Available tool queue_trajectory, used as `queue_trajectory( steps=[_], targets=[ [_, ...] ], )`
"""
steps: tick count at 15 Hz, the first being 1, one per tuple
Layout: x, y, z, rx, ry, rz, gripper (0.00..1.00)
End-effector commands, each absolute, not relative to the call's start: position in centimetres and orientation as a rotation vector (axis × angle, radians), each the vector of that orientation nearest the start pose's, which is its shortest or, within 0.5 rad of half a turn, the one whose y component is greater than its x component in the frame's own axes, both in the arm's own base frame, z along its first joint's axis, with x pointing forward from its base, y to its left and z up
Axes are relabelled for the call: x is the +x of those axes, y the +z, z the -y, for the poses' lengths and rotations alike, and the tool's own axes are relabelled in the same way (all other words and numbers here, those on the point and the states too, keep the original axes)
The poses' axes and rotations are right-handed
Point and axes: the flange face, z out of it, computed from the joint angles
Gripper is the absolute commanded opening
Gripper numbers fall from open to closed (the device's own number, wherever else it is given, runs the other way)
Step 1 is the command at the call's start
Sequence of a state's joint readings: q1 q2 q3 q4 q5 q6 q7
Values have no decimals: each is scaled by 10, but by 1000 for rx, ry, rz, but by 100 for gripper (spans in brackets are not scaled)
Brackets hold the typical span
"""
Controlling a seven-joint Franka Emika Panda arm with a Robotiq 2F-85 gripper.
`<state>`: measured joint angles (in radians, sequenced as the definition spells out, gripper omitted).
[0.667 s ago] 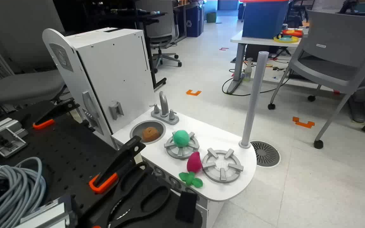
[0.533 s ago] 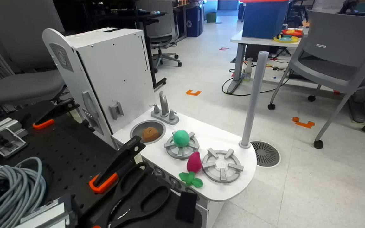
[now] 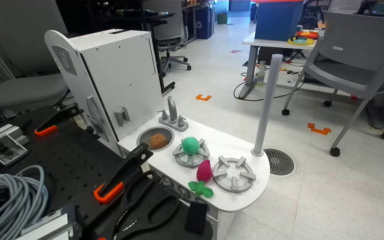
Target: Remove the brown object from the sink
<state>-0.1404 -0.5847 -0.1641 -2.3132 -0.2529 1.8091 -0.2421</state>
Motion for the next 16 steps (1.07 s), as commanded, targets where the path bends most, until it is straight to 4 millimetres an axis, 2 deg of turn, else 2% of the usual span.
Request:
queue_trajectory(
  steps=[1,3,6,9,13,16],
  targets=[
    [423,508,129,-3337,17,-20,100],
    [453,469,114,-3362,152,-33,100],
    [490,394,84,-3341,410,14,100],
    [522,320,53,-3317,549,107,100],
    [565,223,18,-3328,454,347,100],
    [580,158,-8,-3291,390,479,100]
  ],
)
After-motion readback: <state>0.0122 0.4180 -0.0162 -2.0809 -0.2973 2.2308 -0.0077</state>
